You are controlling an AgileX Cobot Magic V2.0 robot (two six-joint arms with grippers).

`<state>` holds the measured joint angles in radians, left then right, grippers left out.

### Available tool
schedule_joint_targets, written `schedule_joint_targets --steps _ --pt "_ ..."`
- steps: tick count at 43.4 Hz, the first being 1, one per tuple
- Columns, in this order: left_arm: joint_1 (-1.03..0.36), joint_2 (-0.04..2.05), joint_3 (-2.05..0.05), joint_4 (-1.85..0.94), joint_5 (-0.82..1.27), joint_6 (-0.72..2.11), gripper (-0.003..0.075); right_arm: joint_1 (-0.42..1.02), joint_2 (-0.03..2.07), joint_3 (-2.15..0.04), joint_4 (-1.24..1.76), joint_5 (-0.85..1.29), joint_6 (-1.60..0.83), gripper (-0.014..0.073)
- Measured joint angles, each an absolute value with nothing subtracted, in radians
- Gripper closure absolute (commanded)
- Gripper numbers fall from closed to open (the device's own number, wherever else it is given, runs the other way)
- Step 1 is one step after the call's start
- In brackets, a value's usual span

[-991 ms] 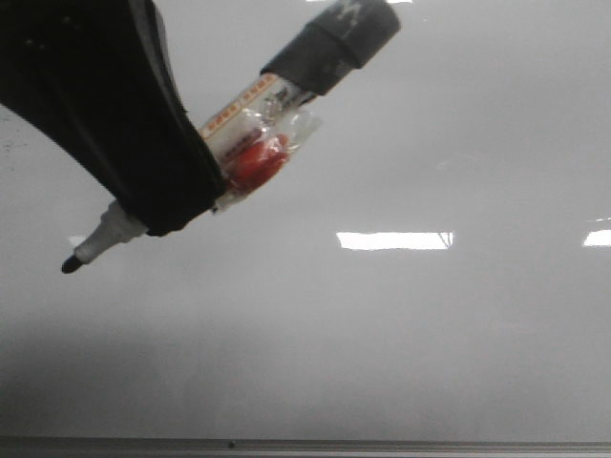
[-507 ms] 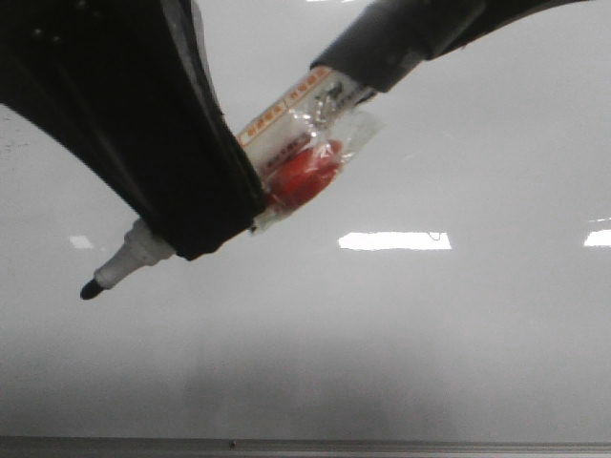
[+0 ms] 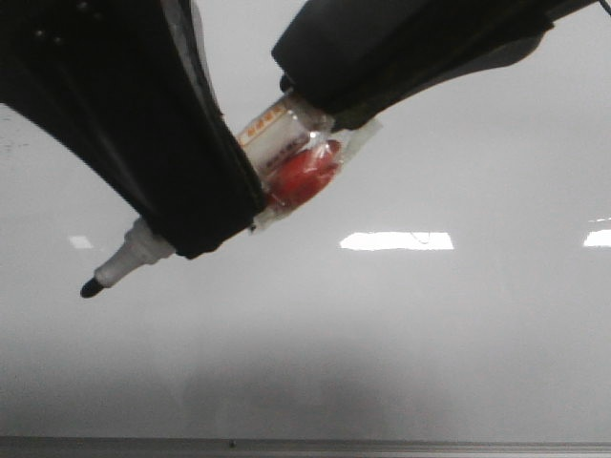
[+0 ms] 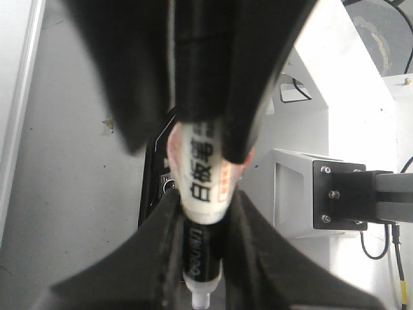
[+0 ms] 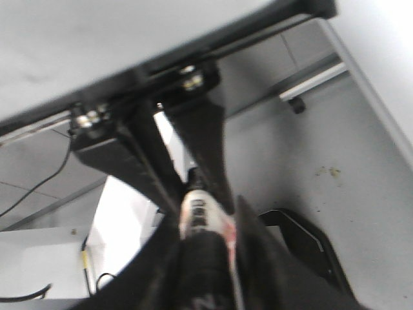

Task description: Write number 9 on whiteboard

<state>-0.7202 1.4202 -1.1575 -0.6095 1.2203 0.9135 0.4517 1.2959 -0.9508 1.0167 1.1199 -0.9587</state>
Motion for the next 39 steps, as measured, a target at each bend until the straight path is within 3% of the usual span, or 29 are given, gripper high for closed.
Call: schedule_joint_targets --steps 3,5,14,18,28,35,39 --pt "-0.720 1.420 -1.157 -0.614 1.222 0.914 0.0666 0.452 1.296 -0.952 1.019 1.132 -0.959 0.0666" --pt "-0.720 1.420 -1.157 -0.618 1.222 0.914 0.0598 0.452 1.296 -0.952 1.019 1.137 -0.959 0.0659" --pt "-0.723 1.420 -1.157 -0.617 1.205 0.915 0.0127 0.452 1.294 -0.952 1.019 1.166 -0.959 0.0662" --pt "-0.723 1.420 -1.158 -0.621 1.182 0.915 0.0027 0.443 1.290 -0.952 0.998 1.173 -0.959 0.0662" --pt "-0.723 1.402 -1.158 -0.611 1.146 0.915 0.0073 0.322 1.186 -0.880 0.925 1.176 -0.925 0.0662" --pt "-0.721 1.331 -1.156 -0.600 1.129 0.915 0.0083 0.160 1.058 -0.783 0.891 1.123 -0.914 0.0662" --pt "-0.700 1.266 -1.124 -0.599 1.108 0.915 0.0148 0.089 0.981 -0.740 0.891 1.056 -0.913 0.0662"
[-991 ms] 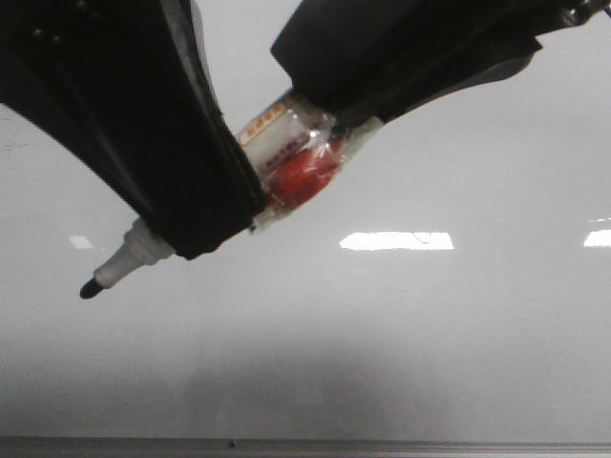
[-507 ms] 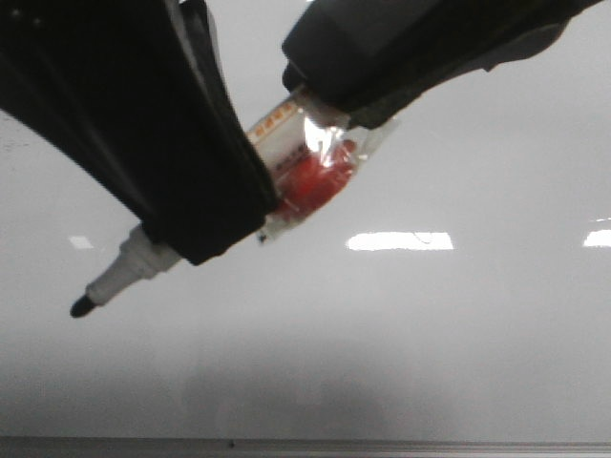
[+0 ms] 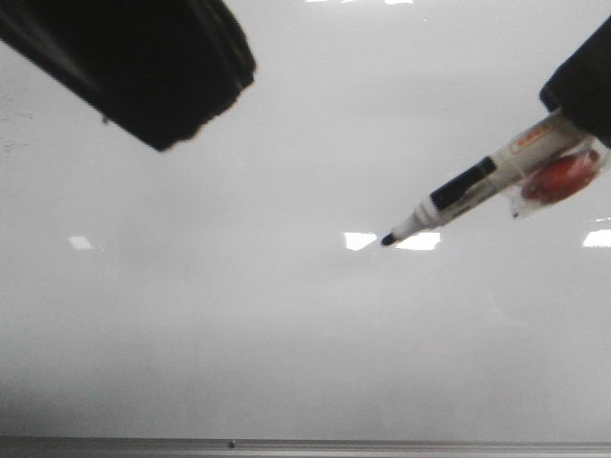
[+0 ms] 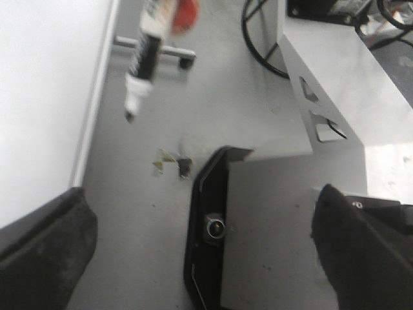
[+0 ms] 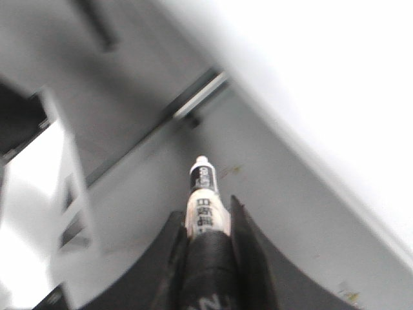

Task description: Write number 9 on whiteboard

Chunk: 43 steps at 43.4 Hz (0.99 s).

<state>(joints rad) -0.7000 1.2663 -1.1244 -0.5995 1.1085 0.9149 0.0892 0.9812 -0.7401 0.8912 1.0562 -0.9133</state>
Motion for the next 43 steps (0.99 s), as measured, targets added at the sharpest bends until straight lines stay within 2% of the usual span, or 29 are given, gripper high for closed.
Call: schedule_joint_targets --steps 4,8,13,21,32,43 --pt "-0.660 1.191 -1.066 -0.599 1.069 0.913 0.0307 0.058 0.922 -0.719 0.903 0.993 -0.913 0.0662" --pt "-0.616 1.109 -0.985 -0.598 1.043 0.913 0.0520 0.052 0.896 -0.717 0.940 0.960 -0.913 0.0662" --pt "-0.570 1.000 -0.872 -0.597 1.022 0.913 0.0738 0.052 0.904 -0.717 1.006 0.947 -0.913 0.0662" --pt "-0.551 0.886 -0.764 -0.623 1.020 0.913 0.0739 0.052 0.985 -0.720 1.164 0.879 -1.014 0.0662" --pt "-0.551 0.859 -0.746 -0.629 1.017 0.913 0.0739 0.053 1.179 -0.823 1.427 0.731 -1.187 0.0662" --pt "-0.551 0.859 -0.746 -0.631 1.014 0.913 0.0739 0.053 1.375 -0.923 1.483 0.711 -1.205 0.0662"
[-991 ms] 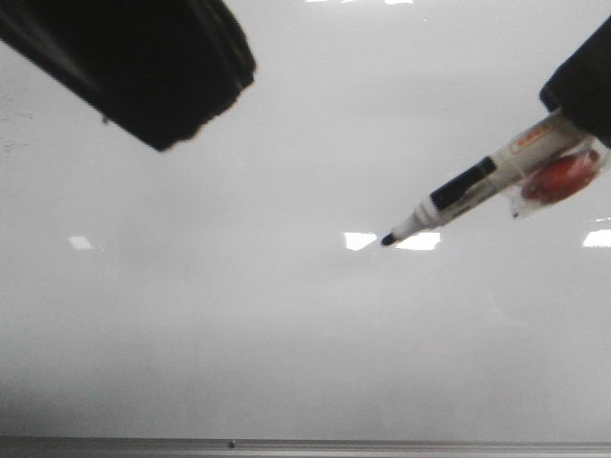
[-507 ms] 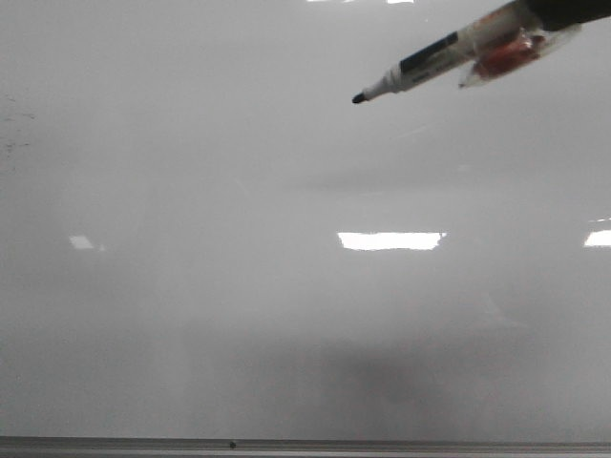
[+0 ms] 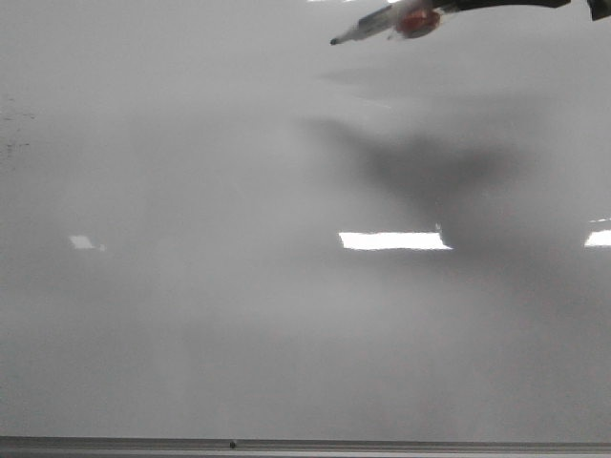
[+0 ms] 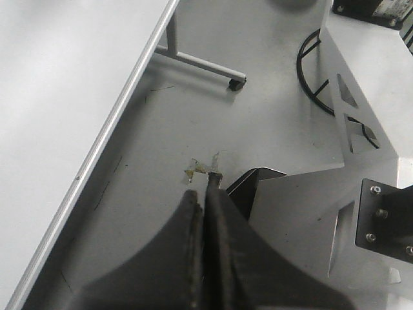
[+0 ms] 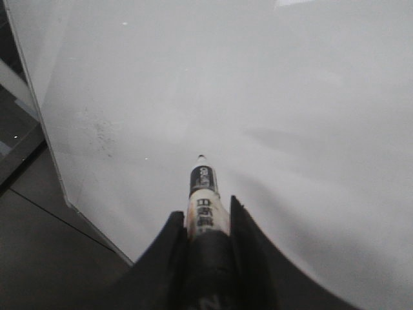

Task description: Write number 9 on whiteboard

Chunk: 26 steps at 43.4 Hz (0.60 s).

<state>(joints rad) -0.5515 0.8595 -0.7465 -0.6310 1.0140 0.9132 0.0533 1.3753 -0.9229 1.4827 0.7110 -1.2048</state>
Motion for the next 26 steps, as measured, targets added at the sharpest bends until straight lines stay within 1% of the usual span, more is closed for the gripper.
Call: schedule_joint_targets --steps 15,19,26 --pt "-0.551 0.859 -0.746 -0.631 1.014 0.913 0.0739 0.062 1.488 -0.943 1.530 0.639 -1.244 0.0662" --pt "-0.551 0.859 -0.746 -0.631 1.014 0.913 0.0739 0.090 1.518 -0.975 1.551 0.641 -1.265 0.0662" --pt "-0.551 0.859 -0.746 -0.631 1.014 0.913 0.0739 0.184 1.588 -1.031 1.564 0.620 -1.273 0.0657"
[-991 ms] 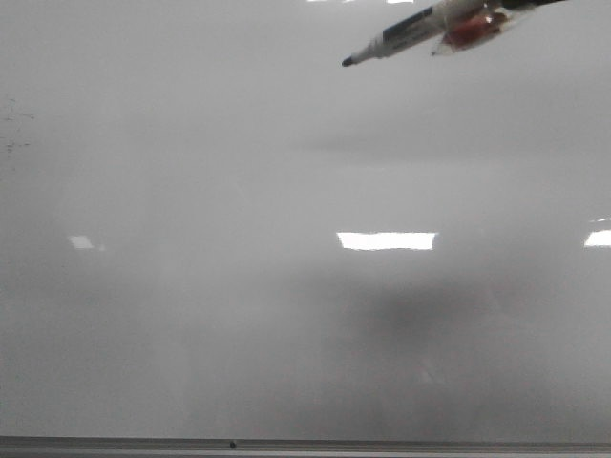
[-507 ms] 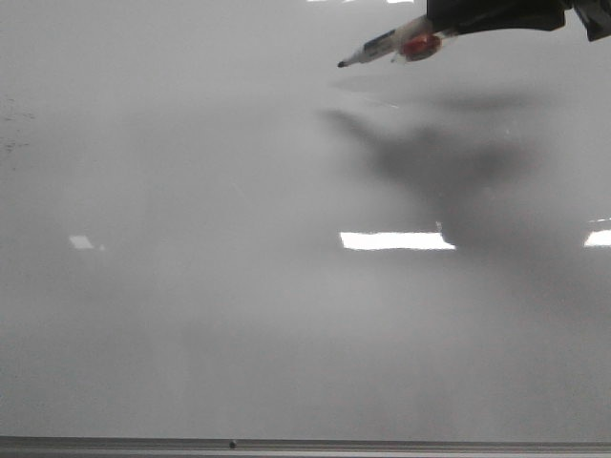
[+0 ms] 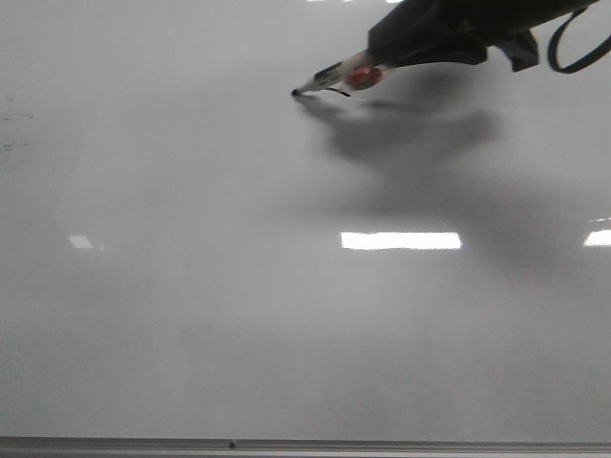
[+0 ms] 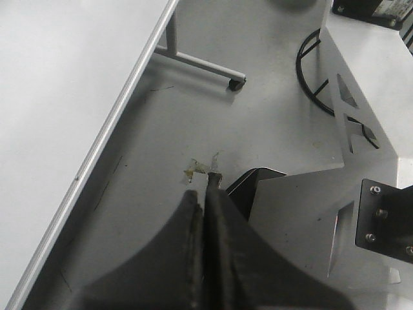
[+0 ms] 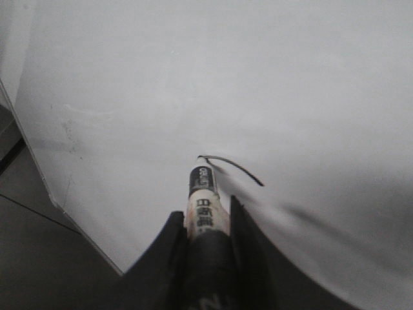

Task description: Write number 9 on whiteboard

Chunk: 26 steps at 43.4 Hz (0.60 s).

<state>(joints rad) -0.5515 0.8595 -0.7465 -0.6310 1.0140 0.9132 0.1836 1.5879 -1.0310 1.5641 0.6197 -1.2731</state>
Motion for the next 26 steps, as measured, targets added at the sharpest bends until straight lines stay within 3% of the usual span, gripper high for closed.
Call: schedule_joint_targets --steps 10,26 --pt "-0.551 0.859 -0.746 -0.631 1.014 0.913 0.0739 0.237 1.629 -0.970 1.530 0.596 -1.273 0.0653" --pt "-0.551 0.859 -0.746 -0.631 1.004 0.913 0.0739 0.126 1.539 -0.951 1.508 0.604 -1.273 0.0653"
